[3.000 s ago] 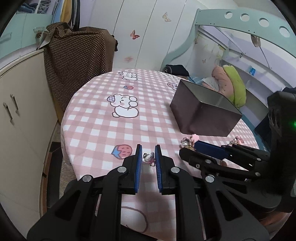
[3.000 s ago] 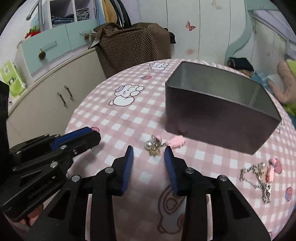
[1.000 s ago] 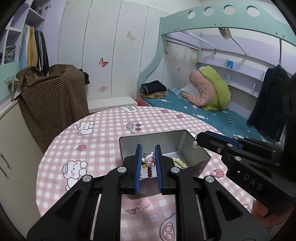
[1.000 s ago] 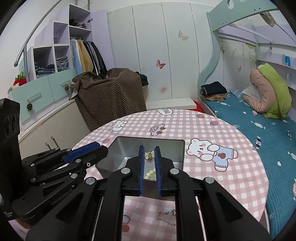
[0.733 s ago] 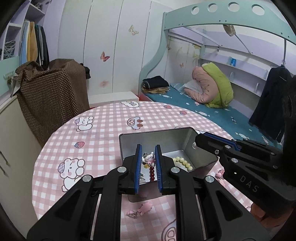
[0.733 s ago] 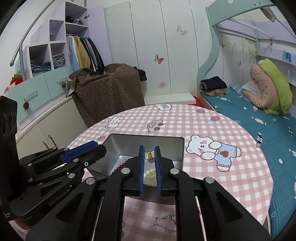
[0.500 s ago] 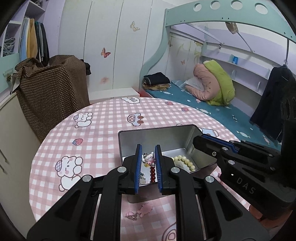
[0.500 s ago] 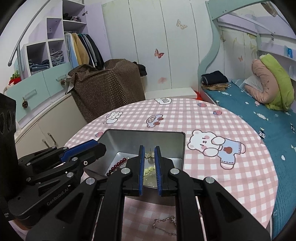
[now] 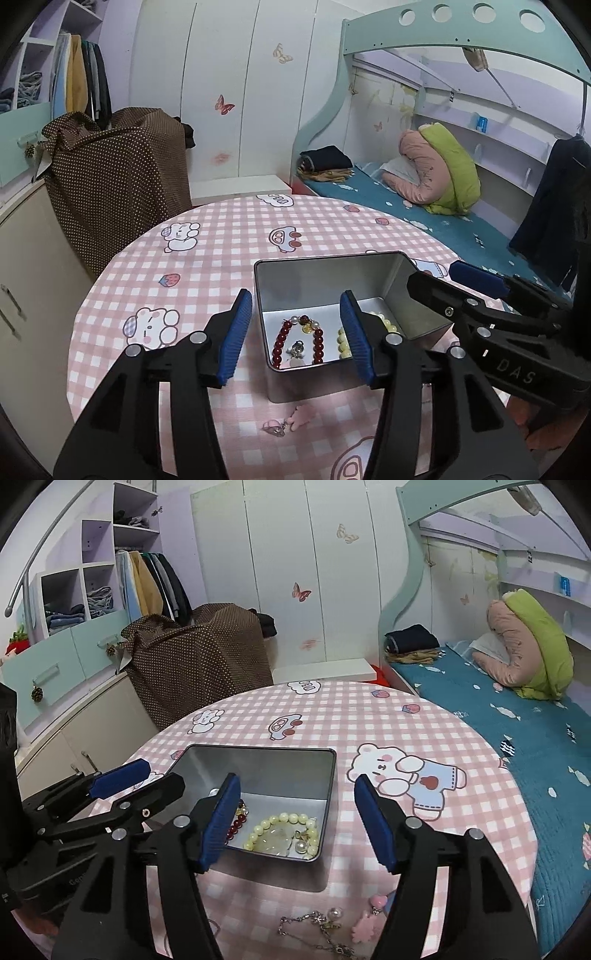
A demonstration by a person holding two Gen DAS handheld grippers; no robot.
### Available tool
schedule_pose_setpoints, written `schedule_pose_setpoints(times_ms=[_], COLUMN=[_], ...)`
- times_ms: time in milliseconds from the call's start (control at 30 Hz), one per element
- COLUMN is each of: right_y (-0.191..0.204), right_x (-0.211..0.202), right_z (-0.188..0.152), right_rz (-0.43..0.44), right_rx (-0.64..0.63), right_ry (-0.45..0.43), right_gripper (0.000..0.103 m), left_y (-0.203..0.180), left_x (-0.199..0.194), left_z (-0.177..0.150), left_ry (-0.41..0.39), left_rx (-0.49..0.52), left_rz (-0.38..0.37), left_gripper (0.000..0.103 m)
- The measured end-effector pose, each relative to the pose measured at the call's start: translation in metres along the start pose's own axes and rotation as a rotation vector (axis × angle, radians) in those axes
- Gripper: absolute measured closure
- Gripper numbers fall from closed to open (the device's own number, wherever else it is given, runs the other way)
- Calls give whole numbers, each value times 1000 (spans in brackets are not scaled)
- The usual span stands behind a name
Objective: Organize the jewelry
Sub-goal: 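Withdraw both tools from the tin toward the remaining pink charms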
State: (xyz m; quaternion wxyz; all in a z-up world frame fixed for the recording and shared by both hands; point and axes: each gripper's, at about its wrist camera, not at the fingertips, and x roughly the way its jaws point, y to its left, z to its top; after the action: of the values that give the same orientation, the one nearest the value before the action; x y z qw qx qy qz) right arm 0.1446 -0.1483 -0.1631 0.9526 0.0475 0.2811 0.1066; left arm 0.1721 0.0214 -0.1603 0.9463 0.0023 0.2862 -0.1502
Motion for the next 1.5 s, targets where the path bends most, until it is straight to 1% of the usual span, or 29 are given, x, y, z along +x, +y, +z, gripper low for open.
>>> schedule_pose_setpoints(times_ms=[100, 233, 367, 433, 567, 600, 700, 733, 800, 933, 1100, 1267, 1333, 1367, 1433, 1467, 1500], right_y=[1, 2, 3, 1, -2, -3, -8, -11, -16, -27, -38, -46, -50, -51, -52, -53, -53], right_x=[-1, -4, -8, -10, -15, -17, -21, -23, -25, -26, -29, -31, -30, -29, -29, -29, -29], right_z=[-1, -3, -4, -4, -6, -7, -11, -13, -18, -28, -41, -54, -59, -60, -61, -62, -62], right_rz=[-2, -4, -2, -5, -14, -22, -47, -56, -78, -115, -148, -172, -181, -185, -191, -193, -195], right_rx=[2, 5, 6, 7, 11, 13, 23, 29, 41, 64, 84, 95, 102, 107, 112, 112, 111], right_ry=[3, -1, -7, -8, -14, -15, -16, -15, -8, 19, 42, 69, 82, 89, 93, 94, 93], right_gripper=[40, 34, 32, 30, 26, 25, 20, 18, 16, 13, 11, 11, 11, 11, 11, 11, 11], left_y=[-1, -2, -3, -3, 0, 1, 2, 3, 4, 6, 7, 6, 8, 9, 12, 12, 12], left_x=[-1, -4, -10, -13, -20, -21, -27, -28, -31, -30, -25, -16, -11, -9, -5, -4, -3], left_z=[-2, -3, -4, -5, -9, -10, -15, -18, -22, -35, -50, -59, -63, -64, -66, -66, -65], left_ry=[2, 2, -6, -9, -10, -11, -10, -9, -5, 27, 75, 94, 105, 108, 123, 125, 127], left_rx=[2, -3, 0, 0, -9, -10, -12, -12, -12, -5, -4, 29, 25, 20, 7, 4, 5], left_rz=[5, 5, 11, 18, 21, 22, 27, 28, 32, 30, 30, 30, 36, 33, 9, 3, -1], left_gripper=[51, 50, 48, 44, 41, 38, 33, 28, 23, 16, 15, 16, 17, 19, 29, 30, 34])
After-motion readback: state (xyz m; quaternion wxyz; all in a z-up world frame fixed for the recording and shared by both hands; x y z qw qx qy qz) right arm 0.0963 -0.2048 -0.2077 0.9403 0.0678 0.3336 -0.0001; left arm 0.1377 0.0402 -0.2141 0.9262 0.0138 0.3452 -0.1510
